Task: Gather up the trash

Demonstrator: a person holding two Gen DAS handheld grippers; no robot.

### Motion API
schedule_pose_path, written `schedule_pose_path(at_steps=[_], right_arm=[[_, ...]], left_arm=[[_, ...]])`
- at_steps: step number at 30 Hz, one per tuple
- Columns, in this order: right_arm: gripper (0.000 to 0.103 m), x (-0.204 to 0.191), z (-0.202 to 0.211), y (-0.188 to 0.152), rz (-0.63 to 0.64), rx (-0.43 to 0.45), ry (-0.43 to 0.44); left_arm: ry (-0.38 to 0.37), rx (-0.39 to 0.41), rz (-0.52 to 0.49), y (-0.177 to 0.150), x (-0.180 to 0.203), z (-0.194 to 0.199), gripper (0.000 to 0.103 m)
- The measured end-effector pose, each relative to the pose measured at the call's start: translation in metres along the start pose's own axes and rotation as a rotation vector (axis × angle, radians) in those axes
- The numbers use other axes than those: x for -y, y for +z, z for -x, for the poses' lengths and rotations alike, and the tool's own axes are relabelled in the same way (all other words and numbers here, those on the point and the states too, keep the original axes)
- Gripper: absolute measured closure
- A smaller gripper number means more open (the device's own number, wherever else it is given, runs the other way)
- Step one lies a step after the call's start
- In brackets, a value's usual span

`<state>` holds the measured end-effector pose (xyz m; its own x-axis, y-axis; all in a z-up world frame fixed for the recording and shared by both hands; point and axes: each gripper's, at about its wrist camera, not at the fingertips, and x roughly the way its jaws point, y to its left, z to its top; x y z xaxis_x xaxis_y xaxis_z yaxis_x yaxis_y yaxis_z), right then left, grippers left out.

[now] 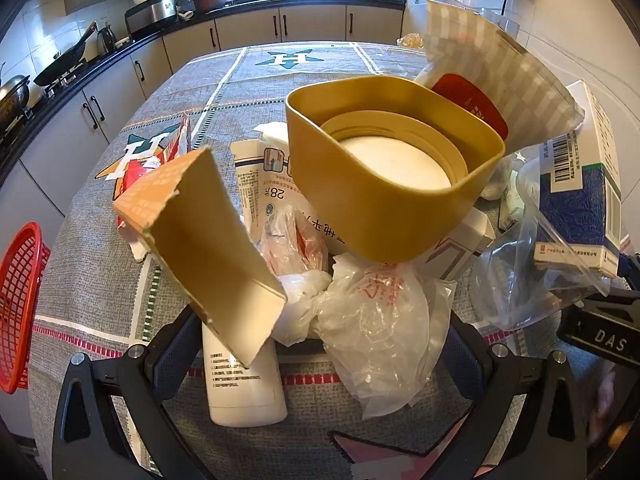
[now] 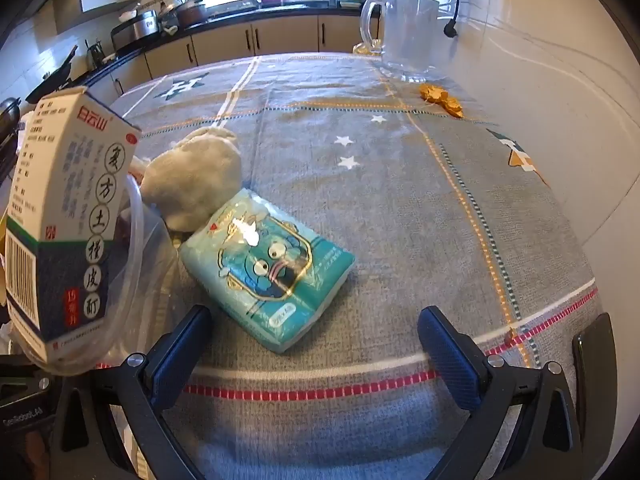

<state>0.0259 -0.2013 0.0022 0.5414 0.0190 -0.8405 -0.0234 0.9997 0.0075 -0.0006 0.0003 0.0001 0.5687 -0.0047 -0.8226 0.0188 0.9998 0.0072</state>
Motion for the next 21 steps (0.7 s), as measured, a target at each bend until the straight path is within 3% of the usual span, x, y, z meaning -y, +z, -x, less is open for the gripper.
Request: schedule_pose_path(at_steps=[4, 8, 15, 21], right_arm=[[0.0, -0.001, 0.007, -0.018, 0.003, -0.005, 0.007], [0.0, -0.003, 0.027, -0.033, -0.009, 0.02, 0.03], [0.0, -0.005, 0.077, -0.062, -0.008, 0.143, 0.045], [0.002, -0.021, 0.13, -0.088, 0.011, 0.282, 0.111]], left_arm=[[-0.004, -0.003, -0.01, -0.01, -0.001, 0.006, 0.0], [0.027, 0.067, -0.031, -0.029, -0.003, 0.031, 0.0], [0.074, 0.198, 0.014, -0.06, -0.012, 0.08, 0.0], [0.137, 0.331, 0.039, -0.093, -0.025, 0.13, 0.0]])
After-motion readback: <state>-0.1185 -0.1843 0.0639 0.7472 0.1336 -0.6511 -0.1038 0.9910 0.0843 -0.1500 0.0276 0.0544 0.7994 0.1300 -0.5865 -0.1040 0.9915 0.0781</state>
